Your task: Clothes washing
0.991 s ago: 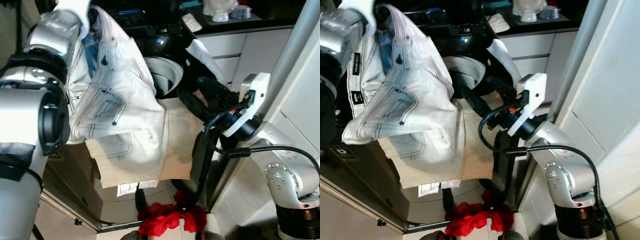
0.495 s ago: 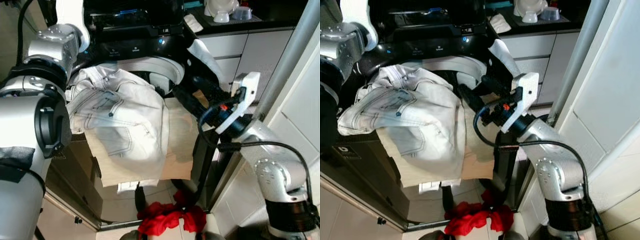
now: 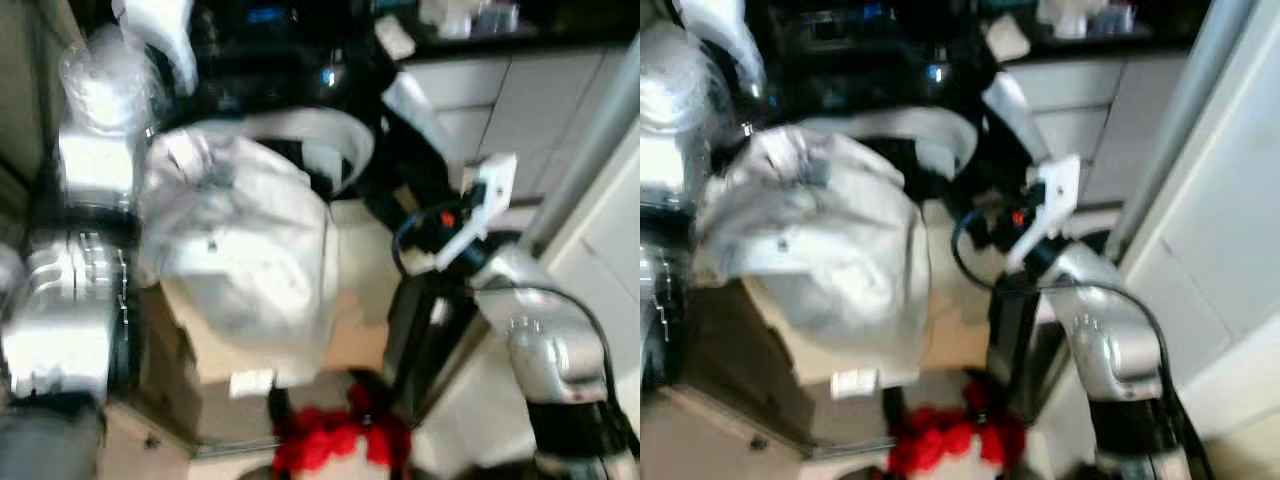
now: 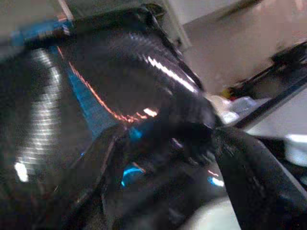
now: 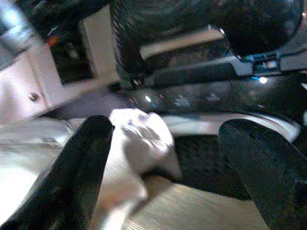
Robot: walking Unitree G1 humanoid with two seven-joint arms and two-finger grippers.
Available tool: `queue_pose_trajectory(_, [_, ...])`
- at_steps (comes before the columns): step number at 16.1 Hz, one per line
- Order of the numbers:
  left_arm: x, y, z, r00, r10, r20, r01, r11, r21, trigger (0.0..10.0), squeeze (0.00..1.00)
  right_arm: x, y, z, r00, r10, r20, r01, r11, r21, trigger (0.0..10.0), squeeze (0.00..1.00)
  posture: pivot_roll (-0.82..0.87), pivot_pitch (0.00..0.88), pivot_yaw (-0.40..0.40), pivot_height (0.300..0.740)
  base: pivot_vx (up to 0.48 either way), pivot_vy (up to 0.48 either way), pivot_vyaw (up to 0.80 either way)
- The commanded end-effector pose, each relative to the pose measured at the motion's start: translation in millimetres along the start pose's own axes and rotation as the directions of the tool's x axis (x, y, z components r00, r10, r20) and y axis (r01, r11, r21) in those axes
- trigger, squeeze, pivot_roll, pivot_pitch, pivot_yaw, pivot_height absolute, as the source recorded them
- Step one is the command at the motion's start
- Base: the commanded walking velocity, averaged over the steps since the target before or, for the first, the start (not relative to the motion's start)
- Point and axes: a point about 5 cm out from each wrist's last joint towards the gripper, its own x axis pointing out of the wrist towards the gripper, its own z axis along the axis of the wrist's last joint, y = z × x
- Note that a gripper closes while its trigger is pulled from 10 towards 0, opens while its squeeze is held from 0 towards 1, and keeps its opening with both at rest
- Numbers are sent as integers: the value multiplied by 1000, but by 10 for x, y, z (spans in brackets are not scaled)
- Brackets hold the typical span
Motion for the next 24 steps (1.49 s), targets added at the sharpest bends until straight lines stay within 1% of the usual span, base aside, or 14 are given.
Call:
queue_pose_trajectory(1, [-94, 10, 202, 997, 23, 72, -21, 999, -25, 10000, 0, 57, 10, -13, 1000, 6, 1, -6, 1000, -27, 10000, 67, -49, 0, 21, 740, 0, 0, 0])
queue_pose_trajectory(4, [-532, -325, 194, 987, 125, 104, -110, 984, -143, 10000, 0, 96, -73, -85, 999, -31, -10, 31, 999, -27, 10000, 67, 1, 0, -15, 740, 0, 0, 0])
queue_pose_trajectory(6, [-791, -624, 289, 988, 108, 111, -82, 973, -215, 10000, 0, 142, -128, -131, 998, -56, -9, 55, 997, -47, 10000, 63, 35, 0, -41, 740, 0, 0, 0])
queue_pose_trajectory(8, [-1030, -802, 247, 994, 55, 90, -39, 985, -170, 10000, 0, 177, -157, -189, 997, -78, -5, 77, 995, -59, 10000, 67, 45, 0, -48, 740, 0, 0, 0])
queue_pose_trajectory(9, [-1154, -864, 173, 998, 30, 51, -22, 989, -147, 10000, 0, 180, -134, -203, 998, -58, -9, 58, 997, -52, 10000, 71, 46, 0, -48, 740, 0, 0, 0])
queue_pose_trajectory(11, [-1417, -993, -135, 995, -55, -84, 44, 990, -132, 10000, 0, 159, -62, -194, 1000, 22, -12, -22, 1000, -4, 10000, 75, 47, 0, -48, 740, 0, 0, 0])
queue_pose_trajectory(12, [-1512, -1023, -292, 985, -22, -172, -20, 970, -240, 10000, 0, 131, -60, -221, 997, 64, -37, -64, 998, 10, 10000, 75, 47, 0, -48, 740, 0, 0, 0])
queue_pose_trajectory(13, [-1545, -1024, -413, 970, 35, -242, -115, 940, -322, 10000, 0, 107, -75, -241, 995, 85, -57, -84, 996, 18, 10000, 75, 42, 0, -45, 740, 0, 0, 0])
queue_pose_trajectory(14, [-1560, -1021, -502, 949, 96, -299, -207, 908, -364, 10000, 0, 93, -96, -262, 993, 92, -69, -92, 996, 11, 10000, 71, 40, 0, -46, 740, 0, 0, 0])
queue_pose_trajectory(16, [-1532, -1134, -500, 951, 73, -301, -175, 928, -329, 10000, 0, 89, -110, -300, 993, 92, -77, -91, 996, 23, 10000, 67, 31, 0, -45, 740, 0, 0, 0])
queue_pose_trajectory(18, [-1476, -1156, -502, 955, 67, -289, -160, 937, -312, 10000, 0, 106, -79, -374, 990, 113, -90, -107, 992, 74, 10000, 59, 26, 0, -45, 740, 0, 0, 0])
queue_pose_trajectory(21, [-1311, -1138, -438, 967, 66, -244, -142, 940, -310, 10000, 0, 178, 122, -575, 938, 297, -179, -270, 949, 161, 10000, 51, 30, 0, -43, 740, 0, 0, 0])
queue_pose_trajectory(23, [-1267, -1143, -437, 968, 66, -241, -143, 937, -317, 10000, 0, 202, 121, -672, 908, 341, -244, -313, 938, 146, 10000, 43, 40, 0, -50, 740, 0, 0, 0])
queue_pose_trajectory(24, [-1269, -1150, -483, 964, 49, -260, -134, 937, -323, 10000, 0, 228, 85, -687, 912, 328, -248, -301, 943, 139, 10000, 43, 43, 0, -54, 740, 0, 0, 0])
